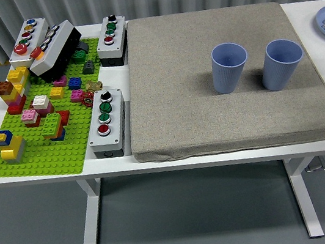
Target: Pick cup pour cup place
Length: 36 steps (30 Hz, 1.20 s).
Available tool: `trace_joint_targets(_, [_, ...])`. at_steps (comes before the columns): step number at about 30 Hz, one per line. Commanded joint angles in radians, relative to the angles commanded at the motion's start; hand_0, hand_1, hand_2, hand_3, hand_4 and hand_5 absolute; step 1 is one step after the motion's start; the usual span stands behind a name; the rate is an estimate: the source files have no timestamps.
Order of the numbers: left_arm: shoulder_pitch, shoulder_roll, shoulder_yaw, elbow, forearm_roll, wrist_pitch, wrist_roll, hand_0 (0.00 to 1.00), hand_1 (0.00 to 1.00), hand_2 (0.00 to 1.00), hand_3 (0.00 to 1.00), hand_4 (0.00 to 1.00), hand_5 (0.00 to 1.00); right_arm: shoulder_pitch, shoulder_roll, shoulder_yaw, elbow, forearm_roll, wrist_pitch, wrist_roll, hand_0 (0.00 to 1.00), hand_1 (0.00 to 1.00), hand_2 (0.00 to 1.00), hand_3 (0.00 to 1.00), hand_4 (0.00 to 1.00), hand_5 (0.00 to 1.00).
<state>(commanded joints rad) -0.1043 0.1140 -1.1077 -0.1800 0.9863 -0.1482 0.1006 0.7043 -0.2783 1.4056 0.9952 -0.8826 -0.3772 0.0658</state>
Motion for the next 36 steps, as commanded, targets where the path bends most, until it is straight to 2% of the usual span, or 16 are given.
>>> trace_joint_targets(36, [0.001, -0.009, -0.060, 0.000, 0.042, -0.001, 0.009, 0.838, 0.818, 0.894, 0.798, 0.631, 0.998, 0.002, -0.006, 0.009, 0.022, -0.002, 0.008, -0.011, 0.830, 0.732, 0.729, 0.756, 0.761, 0.998])
